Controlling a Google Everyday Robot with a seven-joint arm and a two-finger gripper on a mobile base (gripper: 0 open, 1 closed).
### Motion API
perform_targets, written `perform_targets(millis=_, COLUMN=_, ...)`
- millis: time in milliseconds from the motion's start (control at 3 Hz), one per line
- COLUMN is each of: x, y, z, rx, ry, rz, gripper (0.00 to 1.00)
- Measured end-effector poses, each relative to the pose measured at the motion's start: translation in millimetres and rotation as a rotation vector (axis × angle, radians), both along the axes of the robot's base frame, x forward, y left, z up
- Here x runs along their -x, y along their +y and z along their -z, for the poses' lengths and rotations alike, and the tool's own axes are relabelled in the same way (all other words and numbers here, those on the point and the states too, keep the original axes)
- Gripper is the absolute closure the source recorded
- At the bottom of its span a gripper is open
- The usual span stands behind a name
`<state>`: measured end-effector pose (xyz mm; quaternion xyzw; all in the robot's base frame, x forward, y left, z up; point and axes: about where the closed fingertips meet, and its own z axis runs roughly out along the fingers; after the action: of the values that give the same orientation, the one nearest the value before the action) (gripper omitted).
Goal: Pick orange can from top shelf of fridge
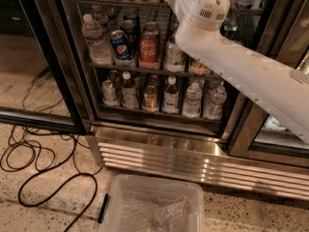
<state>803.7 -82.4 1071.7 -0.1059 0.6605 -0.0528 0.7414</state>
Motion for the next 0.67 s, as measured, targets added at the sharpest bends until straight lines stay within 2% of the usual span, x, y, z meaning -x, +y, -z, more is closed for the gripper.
perform_targets(millis=333, x=1.1, y=-0.2, z=-1.1, rx=0.0, ry=0.0, rz=0.0, gripper=0.21)
perform_targets(millis=667, x=1.3, y=-0.3, z=-1.5, rx=-0.005, ry=-0.006, rz=0.001, gripper=0.37)
